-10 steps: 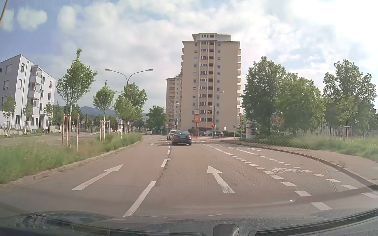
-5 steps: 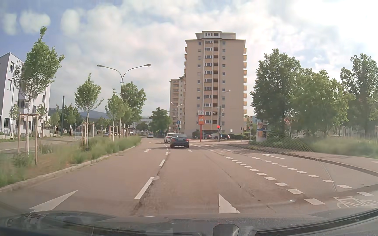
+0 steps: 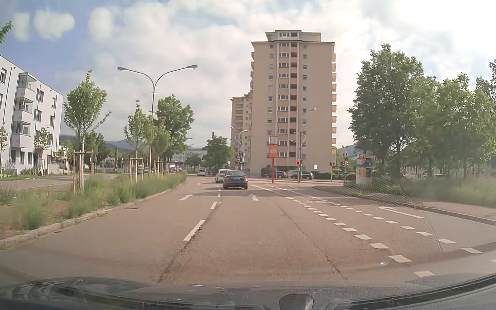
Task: Follow the waypoints while adhering to traffic rules and regulations
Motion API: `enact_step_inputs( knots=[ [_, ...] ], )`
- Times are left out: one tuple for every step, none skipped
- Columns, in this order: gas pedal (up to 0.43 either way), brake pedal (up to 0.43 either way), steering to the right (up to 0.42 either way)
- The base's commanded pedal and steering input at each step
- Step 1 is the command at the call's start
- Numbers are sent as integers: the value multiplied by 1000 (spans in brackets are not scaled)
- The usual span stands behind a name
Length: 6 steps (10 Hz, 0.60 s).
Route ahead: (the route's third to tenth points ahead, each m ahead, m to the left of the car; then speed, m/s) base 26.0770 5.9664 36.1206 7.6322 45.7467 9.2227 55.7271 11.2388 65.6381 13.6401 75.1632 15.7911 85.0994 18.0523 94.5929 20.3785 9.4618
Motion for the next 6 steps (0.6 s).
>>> enact_step_inputs(
  knots=[
    [157,0,-26],
    [157,0,-29],
    [157,0,-29],
    [157,0,-29],
    [157,0,-28],
    [157,0,-29]
  ],
)
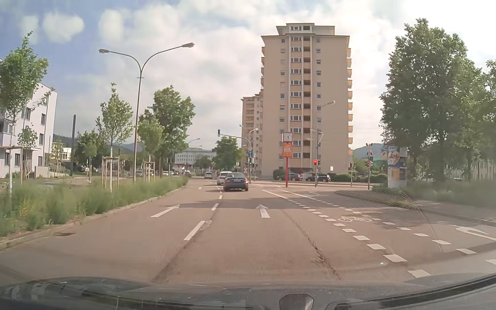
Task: Follow the waypoints while adhering to traffic rules and regulations
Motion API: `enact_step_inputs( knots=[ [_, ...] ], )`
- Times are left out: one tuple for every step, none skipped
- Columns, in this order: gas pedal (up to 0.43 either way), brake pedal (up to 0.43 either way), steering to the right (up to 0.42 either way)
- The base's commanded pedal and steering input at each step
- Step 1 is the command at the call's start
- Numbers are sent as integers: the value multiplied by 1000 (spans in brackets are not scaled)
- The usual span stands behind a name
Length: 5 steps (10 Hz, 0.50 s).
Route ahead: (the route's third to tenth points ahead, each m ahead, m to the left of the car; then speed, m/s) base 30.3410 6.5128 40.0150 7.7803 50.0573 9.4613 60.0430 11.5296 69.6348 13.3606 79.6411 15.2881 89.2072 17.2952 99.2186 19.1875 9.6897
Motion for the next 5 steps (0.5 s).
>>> enact_step_inputs(
  knots=[
    [157,0,-28],
    [177,0,-28],
    [177,0,-29],
    [177,0,-28],
    [177,0,-29]
  ],
)
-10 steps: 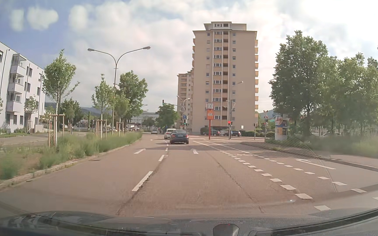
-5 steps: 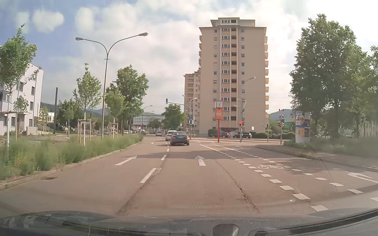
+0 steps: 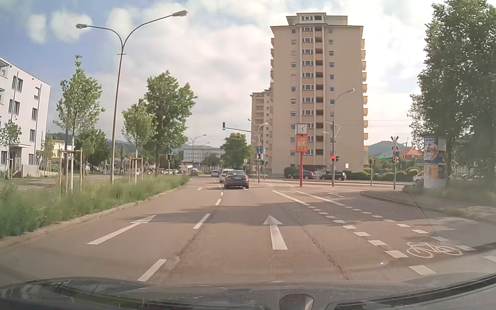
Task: Follow the waypoints while adhering to traffic rules and regulations
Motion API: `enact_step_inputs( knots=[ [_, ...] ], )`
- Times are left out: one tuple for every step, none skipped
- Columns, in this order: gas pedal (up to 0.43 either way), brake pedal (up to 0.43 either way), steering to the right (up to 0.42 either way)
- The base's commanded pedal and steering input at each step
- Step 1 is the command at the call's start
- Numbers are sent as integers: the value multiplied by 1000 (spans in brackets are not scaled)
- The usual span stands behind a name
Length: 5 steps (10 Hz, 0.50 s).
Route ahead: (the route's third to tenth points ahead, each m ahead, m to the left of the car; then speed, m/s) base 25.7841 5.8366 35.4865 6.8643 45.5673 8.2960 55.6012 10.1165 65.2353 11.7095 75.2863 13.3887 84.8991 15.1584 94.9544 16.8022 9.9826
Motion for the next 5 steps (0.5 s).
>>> enact_step_inputs(
  knots=[
    [177,0,-29],
    [177,0,-28],
    [169,0,-28],
    [169,0,-28],
    [169,0,-28]
  ],
)
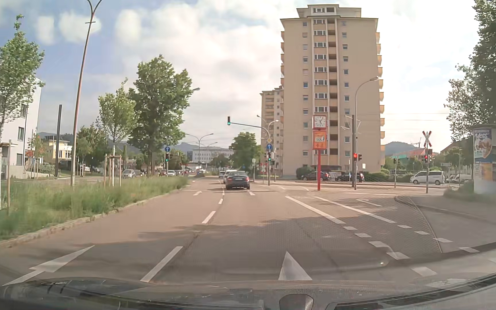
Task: Follow the waypoints while adhering to traffic rules and regulations
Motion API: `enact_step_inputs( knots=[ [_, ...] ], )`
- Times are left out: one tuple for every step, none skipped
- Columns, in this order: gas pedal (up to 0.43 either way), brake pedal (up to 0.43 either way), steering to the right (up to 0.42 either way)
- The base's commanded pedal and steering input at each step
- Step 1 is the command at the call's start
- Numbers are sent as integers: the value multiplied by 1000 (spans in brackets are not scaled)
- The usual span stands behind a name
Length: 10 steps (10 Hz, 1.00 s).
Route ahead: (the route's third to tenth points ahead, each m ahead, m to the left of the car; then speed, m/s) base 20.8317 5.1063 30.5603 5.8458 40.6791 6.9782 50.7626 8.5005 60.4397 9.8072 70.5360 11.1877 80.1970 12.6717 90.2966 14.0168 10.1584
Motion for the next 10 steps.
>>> enact_step_inputs(
  knots=[
    [169,0,-27],
    [157,0,-26],
    [150,0,-26],
    [150,0,-26],
    [138,0,-26],
    [138,0,-26],
    [130,0,-25],
    [130,0,-26],
    [130,0,-25],
    [130,0,-25]
  ],
)
